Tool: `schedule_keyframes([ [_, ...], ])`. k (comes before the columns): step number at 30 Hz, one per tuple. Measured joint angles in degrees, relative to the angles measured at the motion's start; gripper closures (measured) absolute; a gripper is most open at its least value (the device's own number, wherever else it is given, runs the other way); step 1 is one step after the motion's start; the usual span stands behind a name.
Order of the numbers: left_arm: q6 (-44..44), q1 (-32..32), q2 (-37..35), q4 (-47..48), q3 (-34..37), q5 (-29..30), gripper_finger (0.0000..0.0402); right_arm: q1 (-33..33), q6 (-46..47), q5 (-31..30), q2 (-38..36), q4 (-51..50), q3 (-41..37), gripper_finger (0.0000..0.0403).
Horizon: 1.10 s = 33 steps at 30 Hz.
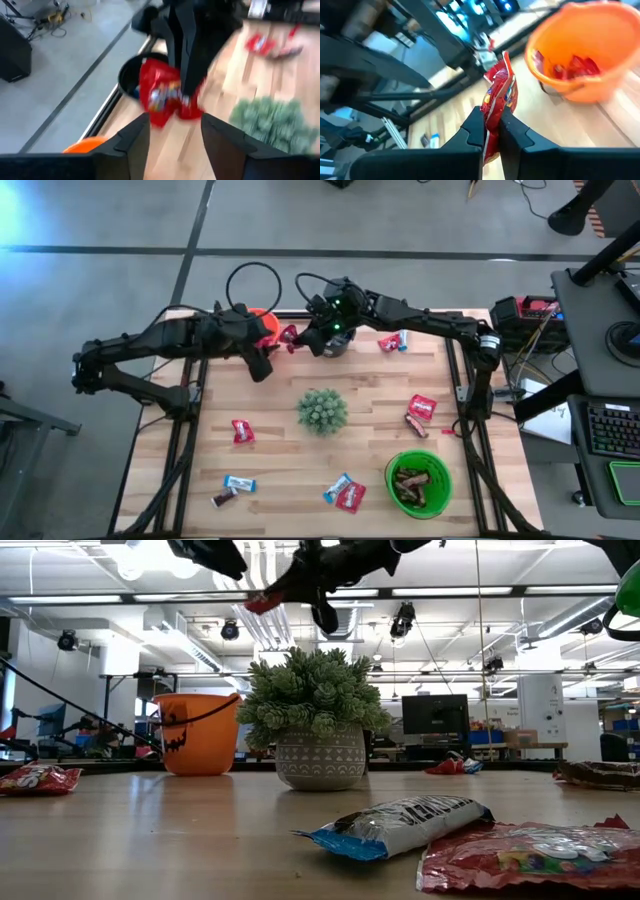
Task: Organize candy in baskets
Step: Put the red candy into the orange bucket
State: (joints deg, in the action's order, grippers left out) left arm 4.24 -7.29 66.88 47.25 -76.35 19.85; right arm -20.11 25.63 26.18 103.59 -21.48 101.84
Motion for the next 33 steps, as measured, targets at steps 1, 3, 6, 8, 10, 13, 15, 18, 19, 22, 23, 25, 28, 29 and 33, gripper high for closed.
schedule_keyframes([
  [1, -0.6, 0.0, 0.5, 2.5, -1.2, 0.1, 0.0239, -0.3, -0.6, 0.0, -0.1, -1.5, 0.0, 0.0386],
  [3, -1.2, 0.0, 1.6, 7.4, -3.3, 0.5, 0.0234, -1.2, -2.5, 0.0, -0.2, -4.9, 0.0, 0.0386],
  [6, -1.0, 0.0, 2.8, 13.5, -5.0, 0.6, 0.0233, -2.8, -5.3, 0.0, -0.3, -9.5, 0.0, 0.0386],
  [8, -0.7, 0.0, 3.3, 16.1, -5.3, 0.7, 0.0233, -4.1, -7.4, -0.4, -0.3, -12.5, 0.0, 0.0386],
  [10, 0.1, 0.0, 3.9, 17.9, -5.2, 1.3, 0.0233, -5.7, -9.0, -0.8, -0.3, -15.3, 0.0, 0.0386],
  [13, 2.0, 0.0, 4.4, 20.6, -4.8, 3.9, 0.0232, -8.0, -11.2, -0.9, -0.3, -18.3, 0.0, 0.0386],
  [15, 3.0, 0.0, 4.6, 22.6, -4.5, 6.4, 0.0232, -9.5, -12.7, -0.9, -0.3, -19.8, 0.0, 0.0386],
  [18, 5.0, -0.2, 4.8, 25.5, -4.2, 10.3, 0.0232, -11.7, -14.3, -0.9, -0.3, -21.3, 0.0, 0.0386],
  [19, 5.6, -0.3, 4.8, 26.2, -4.1, 11.1, 0.0232, -12.3, -15.0, -0.9, -0.3, -21.5, 0.0, 0.0386],
  [22, 7.6, -1.0, 4.8, 27.0, -4.1, 12.9, 0.0232, -14.1, -15.8, -0.9, -0.3, -21.8, -0.1, 0.0386],
  [23, 8.2, -1.3, 4.8, 27.3, -4.1, 13.6, 0.0232, -14.6, -15.9, -0.9, -0.3, -21.9, -0.2, 0.0386],
  [25, 9.3, -1.6, 4.8, 27.6, -4.1, 15.1, 0.0232, -15.3, -16.7, -0.9, -0.3, -21.9, -0.4, 0.0386],
  [28, 9.8, -2.6, 4.8, 27.6, -4.3, 15.7, 0.0232, -16.2, -17.8, -0.9, -0.3, -21.9, -0.5, 0.0386],
  [29, 9.9, -3.1, 4.8, 27.6, -4.3, 15.7, 0.0232, -16.5, -17.8, -0.8, -0.3, -21.9, -0.5, 0.0386],
  [33, 11.5, -5.4, 4.8, 27.6, -4.4, 15.8, 0.0232, -17.1, -17.8, -0.9, -0.3, -21.9, -0.5, 0.0386],
])
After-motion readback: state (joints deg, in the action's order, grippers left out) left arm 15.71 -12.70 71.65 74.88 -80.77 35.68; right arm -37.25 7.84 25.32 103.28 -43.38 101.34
